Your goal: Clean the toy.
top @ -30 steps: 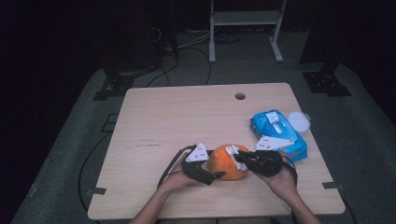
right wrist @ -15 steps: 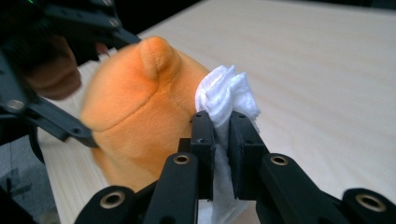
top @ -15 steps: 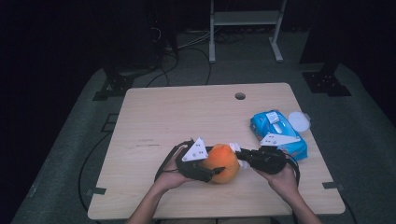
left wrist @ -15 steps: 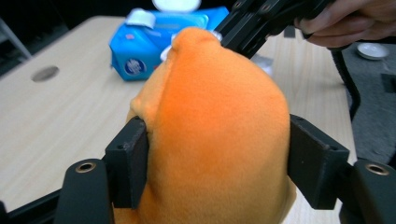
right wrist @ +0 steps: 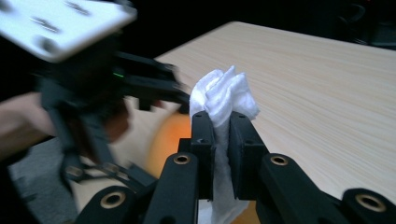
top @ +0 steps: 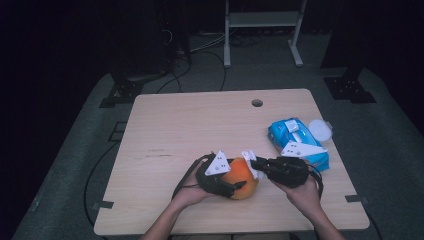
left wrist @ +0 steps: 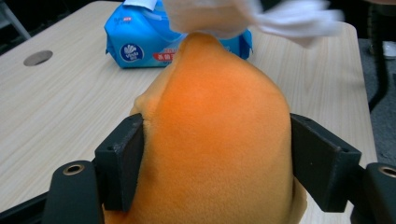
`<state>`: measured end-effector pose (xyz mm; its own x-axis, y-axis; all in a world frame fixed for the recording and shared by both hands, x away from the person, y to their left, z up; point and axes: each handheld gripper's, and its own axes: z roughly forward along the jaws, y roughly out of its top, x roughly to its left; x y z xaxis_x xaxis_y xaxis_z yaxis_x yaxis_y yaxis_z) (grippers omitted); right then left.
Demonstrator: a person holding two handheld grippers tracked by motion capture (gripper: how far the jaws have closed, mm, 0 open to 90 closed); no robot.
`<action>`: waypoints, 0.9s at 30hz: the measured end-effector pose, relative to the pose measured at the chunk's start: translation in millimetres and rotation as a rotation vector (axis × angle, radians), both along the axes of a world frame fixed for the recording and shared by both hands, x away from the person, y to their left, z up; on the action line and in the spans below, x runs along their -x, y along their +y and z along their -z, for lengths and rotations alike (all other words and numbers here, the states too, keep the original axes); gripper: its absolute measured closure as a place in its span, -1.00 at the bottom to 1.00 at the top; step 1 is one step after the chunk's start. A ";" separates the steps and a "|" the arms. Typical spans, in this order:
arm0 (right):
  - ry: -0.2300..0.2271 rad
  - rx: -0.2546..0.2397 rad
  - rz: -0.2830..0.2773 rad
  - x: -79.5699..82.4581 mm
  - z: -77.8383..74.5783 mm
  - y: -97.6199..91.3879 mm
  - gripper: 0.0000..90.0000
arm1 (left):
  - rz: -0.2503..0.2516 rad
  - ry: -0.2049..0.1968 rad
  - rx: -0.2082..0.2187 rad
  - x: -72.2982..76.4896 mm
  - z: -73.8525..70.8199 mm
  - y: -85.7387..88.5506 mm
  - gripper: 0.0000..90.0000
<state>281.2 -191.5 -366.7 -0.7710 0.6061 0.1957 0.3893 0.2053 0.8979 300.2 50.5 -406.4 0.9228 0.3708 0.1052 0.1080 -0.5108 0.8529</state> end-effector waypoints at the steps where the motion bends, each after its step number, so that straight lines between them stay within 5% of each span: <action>1: -0.006 0.012 -0.013 2.6 -1.2 6.0 0.79 | 0.001 -0.001 0.001 0.2 0.1 -0.4 -0.45; 5: 0.001 0.091 -0.014 -1.0 11.7 15.3 0.80 | 0.022 0.001 0.010 -0.9 -1.9 1.6 -0.58; 10: 0.020 0.104 -0.016 -1.5 18.6 10.4 0.80 | 0.063 0.033 0.128 -8.7 -4.4 19.0 -0.71; 13: 0.022 0.104 -0.015 -2.0 18.8 6.7 0.79 | 0.028 0.050 0.127 -13.0 -2.3 22.2 -0.80; 16: 0.032 0.098 -0.006 -3.2 19.6 -0.5 0.79 | 0.027 0.119 0.135 -17.5 8.6 21.7 -0.79; 22: 0.056 0.075 0.017 -9.6 23.7 -13.6 0.79 | 0.027 0.100 0.123 -13.1 18.4 10.5 -0.80; 24: 0.058 0.074 0.021 -10.4 24.2 -16.6 0.78 | 0.054 0.102 0.111 -11.2 17.6 10.4 -0.76; 27: 0.048 0.084 0.040 -11.3 25.0 -22.1 0.78 | 0.110 0.153 0.163 -11.3 14.2 15.1 -0.72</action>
<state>292.5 -213.6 -391.7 -0.7367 0.6520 0.1793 0.4412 0.2625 0.8581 311.5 65.6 -420.6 0.9590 0.2683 -0.0915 0.1935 -0.3837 0.9029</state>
